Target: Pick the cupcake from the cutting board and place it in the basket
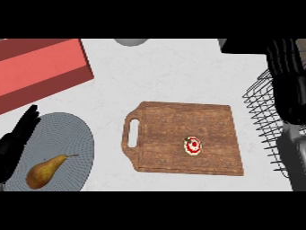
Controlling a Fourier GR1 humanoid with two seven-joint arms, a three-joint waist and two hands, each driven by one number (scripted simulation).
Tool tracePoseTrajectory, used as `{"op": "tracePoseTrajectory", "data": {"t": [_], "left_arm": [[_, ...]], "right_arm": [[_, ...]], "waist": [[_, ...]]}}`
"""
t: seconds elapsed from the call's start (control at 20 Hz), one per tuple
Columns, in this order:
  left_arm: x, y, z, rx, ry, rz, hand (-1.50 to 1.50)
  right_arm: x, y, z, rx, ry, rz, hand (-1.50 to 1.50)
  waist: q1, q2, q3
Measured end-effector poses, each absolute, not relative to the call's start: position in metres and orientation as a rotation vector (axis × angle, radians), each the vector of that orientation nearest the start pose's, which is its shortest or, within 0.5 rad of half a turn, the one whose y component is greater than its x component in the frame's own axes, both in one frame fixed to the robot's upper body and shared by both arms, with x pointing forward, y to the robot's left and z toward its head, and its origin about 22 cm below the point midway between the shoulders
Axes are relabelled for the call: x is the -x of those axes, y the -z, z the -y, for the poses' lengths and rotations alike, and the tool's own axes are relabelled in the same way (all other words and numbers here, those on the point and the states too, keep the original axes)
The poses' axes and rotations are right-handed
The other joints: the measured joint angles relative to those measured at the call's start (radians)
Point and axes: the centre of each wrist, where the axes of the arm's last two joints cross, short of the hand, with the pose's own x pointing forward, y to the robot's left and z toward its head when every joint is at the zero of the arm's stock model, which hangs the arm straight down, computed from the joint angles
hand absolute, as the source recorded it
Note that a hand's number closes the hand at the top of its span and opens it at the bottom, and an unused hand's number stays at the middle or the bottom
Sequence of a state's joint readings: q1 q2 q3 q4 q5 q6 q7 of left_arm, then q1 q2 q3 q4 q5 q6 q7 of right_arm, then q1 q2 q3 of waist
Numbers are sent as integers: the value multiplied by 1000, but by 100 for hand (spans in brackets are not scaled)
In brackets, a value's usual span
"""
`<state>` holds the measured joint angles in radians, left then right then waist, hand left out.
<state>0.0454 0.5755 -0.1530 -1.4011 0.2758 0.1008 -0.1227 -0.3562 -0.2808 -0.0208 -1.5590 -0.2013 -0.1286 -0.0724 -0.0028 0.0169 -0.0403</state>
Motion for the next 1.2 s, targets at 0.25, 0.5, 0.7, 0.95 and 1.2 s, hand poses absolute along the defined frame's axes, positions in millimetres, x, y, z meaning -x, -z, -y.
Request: {"op": "tracePoseTrajectory", "data": {"t": [0.25,0.5,0.7,0.95,1.2], "left_arm": [[-242,-2,-334,-290,200,1431,0],[-261,-11,-316,-283,190,1404,0],[-272,-16,-301,-280,195,1373,0],[-277,-20,-294,-286,187,1355,0],[-277,-22,-296,-303,184,1342,0]], "right_arm": [[-297,-60,260,-96,70,1972,150],[-277,-36,223,-287,73,2245,-150],[-249,-14,188,-125,102,2357,-150],[-223,-1,199,282,-10,2234,-150],[-195,-1,251,578,-325,2004,-150]], "waist": [[-12,-8,32],[-26,-12,43],[-21,-17,42],[-31,-23,37],[-42,-26,32]]}}
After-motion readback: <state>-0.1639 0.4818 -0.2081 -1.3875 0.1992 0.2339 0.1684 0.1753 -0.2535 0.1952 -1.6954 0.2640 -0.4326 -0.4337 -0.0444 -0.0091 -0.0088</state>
